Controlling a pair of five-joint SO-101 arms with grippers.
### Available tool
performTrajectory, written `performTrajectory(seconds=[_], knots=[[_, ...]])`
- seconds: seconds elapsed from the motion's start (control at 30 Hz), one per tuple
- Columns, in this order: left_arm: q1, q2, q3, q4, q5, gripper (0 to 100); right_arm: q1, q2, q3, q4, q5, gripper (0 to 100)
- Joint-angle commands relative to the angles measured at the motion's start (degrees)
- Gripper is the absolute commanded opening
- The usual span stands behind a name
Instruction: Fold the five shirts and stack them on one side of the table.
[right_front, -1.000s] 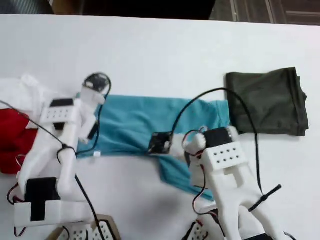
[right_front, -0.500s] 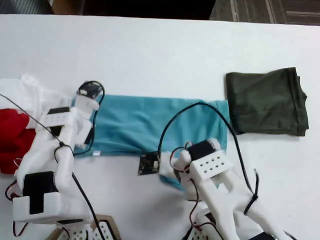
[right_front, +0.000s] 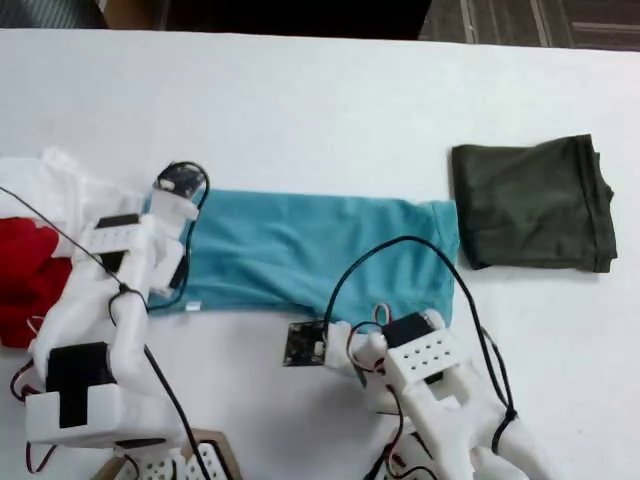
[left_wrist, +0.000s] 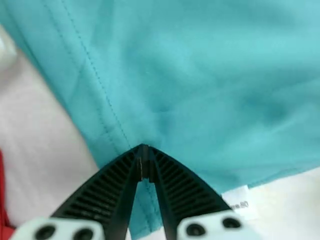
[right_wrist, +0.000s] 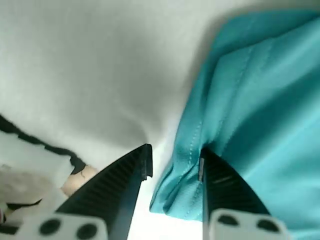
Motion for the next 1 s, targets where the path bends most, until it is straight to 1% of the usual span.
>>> performTrajectory(seconds=[0.0,0.43,0.53,0.67,0.77,0.9,0.97], knots=[[-0.62,0.18,-0.84,-0.62,0.7,3,1.98,-0.4,1.14,-3.91,-0.53,18.3],[-0.62,0.18,-0.75,-0.53,0.7,3,2.33,0.31,1.67,-5.32,-0.62,18.6],[-0.62,0.18,-0.75,-0.44,0.7,3,2.51,5.23,-0.35,-5.32,-0.7,18.4],[-0.62,0.18,-0.75,-0.44,0.7,3,5.05,17.1,-7.12,-4.97,-0.7,18.3],[-0.62,0.18,-0.75,-0.44,0.7,3,5.23,23.6,-10.9,-3.65,-0.53,18.3],[-0.7,0.18,-0.75,-0.44,0.7,3,5.14,25.01,-11.96,-3.3,-0.62,18.3],[-0.7,0.18,-0.75,-0.44,0.7,3,5.41,25.01,-11.96,-3.3,-0.7,15.4]])
